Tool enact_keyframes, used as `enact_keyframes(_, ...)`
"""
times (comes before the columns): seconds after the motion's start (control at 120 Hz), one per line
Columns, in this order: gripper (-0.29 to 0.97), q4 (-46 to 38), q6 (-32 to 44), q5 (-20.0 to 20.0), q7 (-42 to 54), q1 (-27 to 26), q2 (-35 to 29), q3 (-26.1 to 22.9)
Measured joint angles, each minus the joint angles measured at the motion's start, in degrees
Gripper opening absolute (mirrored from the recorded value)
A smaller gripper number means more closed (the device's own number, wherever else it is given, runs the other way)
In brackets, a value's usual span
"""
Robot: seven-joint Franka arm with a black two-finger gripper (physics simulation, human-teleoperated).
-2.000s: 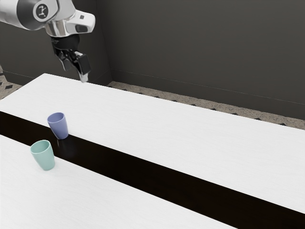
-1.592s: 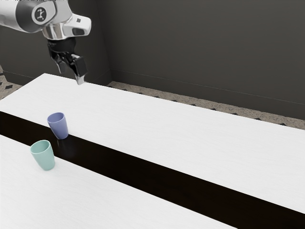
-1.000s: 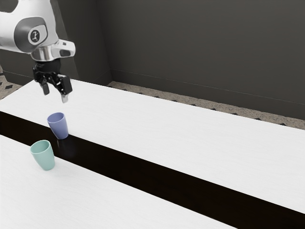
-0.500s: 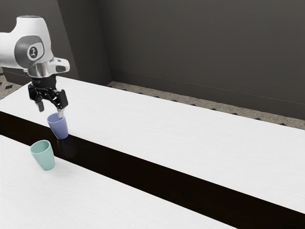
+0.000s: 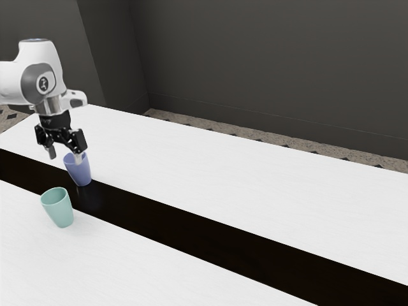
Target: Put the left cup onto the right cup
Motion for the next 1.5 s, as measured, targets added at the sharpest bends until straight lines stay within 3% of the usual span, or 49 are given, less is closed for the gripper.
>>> enact_keyframes(0.383, 0.68, 8.0, 2.3, -0.1, 2.3, 0.0, 8.2, 0.0)
enact_keyframes(1.5, 0.68, 18.1, 3.1, -2.4, 10.6, 0.5, 20.4, 3.1)
